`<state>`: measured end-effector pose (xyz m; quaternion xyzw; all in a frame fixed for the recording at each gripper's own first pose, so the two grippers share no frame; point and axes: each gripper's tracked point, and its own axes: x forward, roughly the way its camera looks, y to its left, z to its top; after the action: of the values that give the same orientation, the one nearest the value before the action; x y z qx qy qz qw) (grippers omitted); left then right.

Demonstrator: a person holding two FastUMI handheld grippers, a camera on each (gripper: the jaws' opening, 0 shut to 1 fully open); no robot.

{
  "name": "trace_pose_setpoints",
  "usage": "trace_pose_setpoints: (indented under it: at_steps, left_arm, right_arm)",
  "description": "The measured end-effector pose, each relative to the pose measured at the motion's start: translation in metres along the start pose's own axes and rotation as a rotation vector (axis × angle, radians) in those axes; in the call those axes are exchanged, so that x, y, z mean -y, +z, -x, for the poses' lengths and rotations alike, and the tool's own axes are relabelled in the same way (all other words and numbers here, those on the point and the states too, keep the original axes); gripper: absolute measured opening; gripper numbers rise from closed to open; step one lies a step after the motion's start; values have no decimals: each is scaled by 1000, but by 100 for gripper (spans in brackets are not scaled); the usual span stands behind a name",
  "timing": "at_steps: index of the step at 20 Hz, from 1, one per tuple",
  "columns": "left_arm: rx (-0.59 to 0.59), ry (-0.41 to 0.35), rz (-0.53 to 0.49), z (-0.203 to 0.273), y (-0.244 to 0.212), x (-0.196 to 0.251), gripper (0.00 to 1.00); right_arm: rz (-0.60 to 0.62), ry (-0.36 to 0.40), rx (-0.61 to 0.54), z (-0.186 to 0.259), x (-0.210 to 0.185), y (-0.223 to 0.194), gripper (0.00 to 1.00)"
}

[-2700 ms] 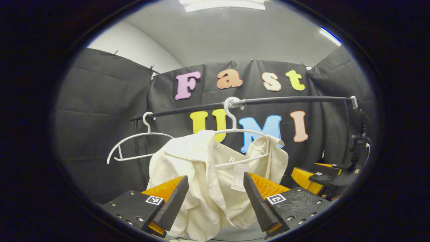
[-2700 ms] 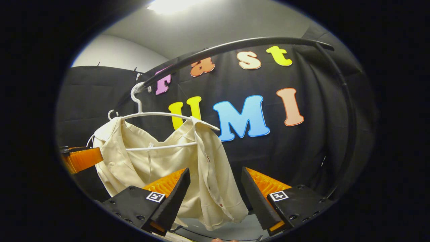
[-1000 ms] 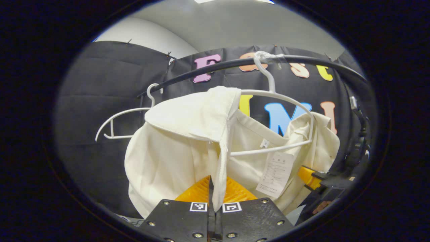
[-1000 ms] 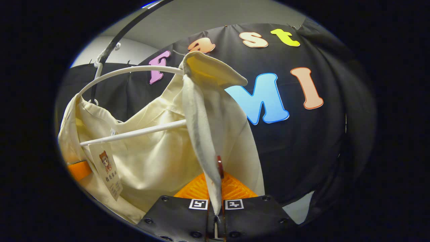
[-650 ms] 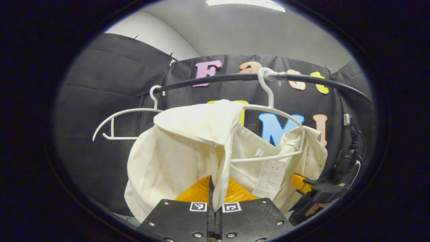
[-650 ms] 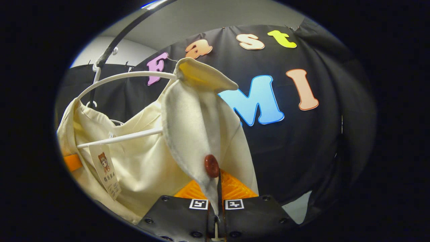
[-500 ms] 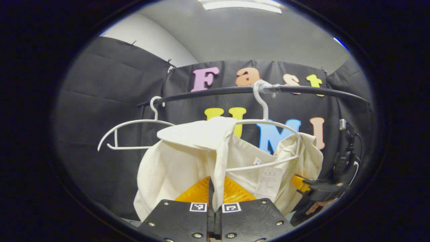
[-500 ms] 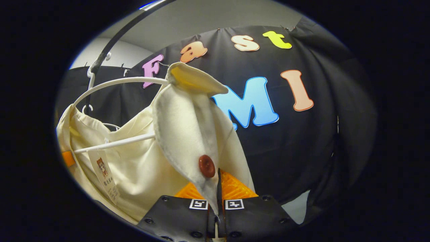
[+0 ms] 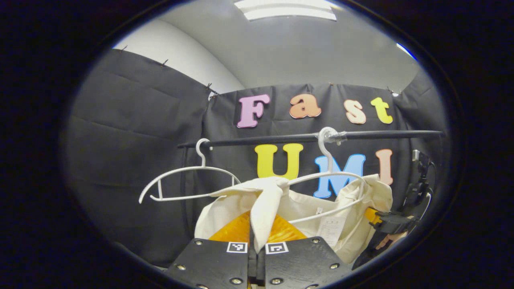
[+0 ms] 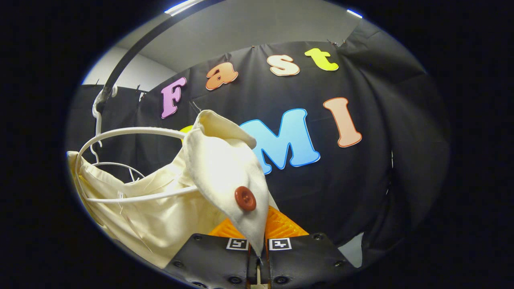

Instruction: Grasp the clothes on the hanger with both hands and then place them into the laundry hamper below.

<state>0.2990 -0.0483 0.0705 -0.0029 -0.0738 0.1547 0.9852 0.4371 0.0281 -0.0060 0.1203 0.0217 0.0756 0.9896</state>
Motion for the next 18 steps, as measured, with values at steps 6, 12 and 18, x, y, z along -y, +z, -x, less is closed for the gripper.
trace_pose_setpoints:
  at_steps: [6,12,18]
  left_arm:
    - [27,65,4,-15,17,-53,0]
    - [-27,76,59,-32,4,-103,0]
    - [-143,76,144,-37,-47,-130,1]
  right_arm:
    - [-7,-74,27,-4,26,11,7]
    - [22,-102,22,-13,41,9,7]
    - [37,-131,-15,-28,55,-11,7]
